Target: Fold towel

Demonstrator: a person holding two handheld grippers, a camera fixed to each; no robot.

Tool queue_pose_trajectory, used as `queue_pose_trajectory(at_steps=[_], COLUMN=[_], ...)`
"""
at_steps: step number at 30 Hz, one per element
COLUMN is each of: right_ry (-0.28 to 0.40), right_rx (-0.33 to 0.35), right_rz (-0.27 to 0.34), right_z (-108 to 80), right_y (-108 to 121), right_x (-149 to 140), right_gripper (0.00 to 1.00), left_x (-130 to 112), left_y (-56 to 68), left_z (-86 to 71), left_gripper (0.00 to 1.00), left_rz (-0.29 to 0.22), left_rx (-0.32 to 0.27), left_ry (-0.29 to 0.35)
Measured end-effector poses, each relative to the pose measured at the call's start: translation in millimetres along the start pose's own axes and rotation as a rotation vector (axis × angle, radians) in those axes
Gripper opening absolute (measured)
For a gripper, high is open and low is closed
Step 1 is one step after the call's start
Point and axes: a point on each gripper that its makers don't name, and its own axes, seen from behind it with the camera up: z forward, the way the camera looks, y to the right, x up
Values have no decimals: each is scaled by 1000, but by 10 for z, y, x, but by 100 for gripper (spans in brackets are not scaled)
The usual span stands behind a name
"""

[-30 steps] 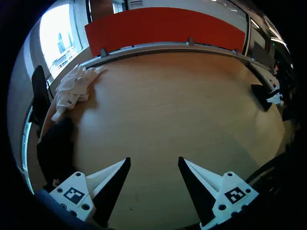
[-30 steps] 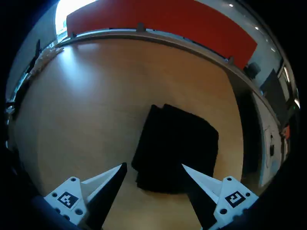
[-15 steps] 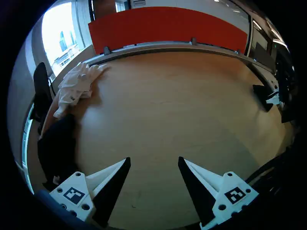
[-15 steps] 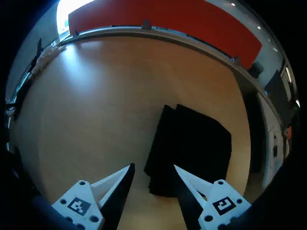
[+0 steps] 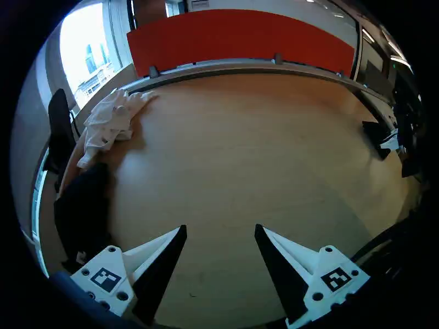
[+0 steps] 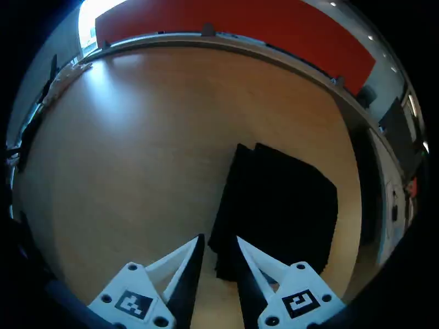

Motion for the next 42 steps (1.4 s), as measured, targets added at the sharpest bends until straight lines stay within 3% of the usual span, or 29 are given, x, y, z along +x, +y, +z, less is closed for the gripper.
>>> queue_pose_trajectory(at_steps=[13,42], right_ry=[-4,18], right_rx=[21,57], right_rz=[13,-12], right_z=[2,-242], right_y=[-15,-50], right_x=[12,85], right_gripper=[10,9], left_x=[26,81], left_y=[10,25], left_z=[17,64], left_gripper=[92,92], left_rz=[7,8], left_rx=[-2,-8], left_ry=[-1,8])
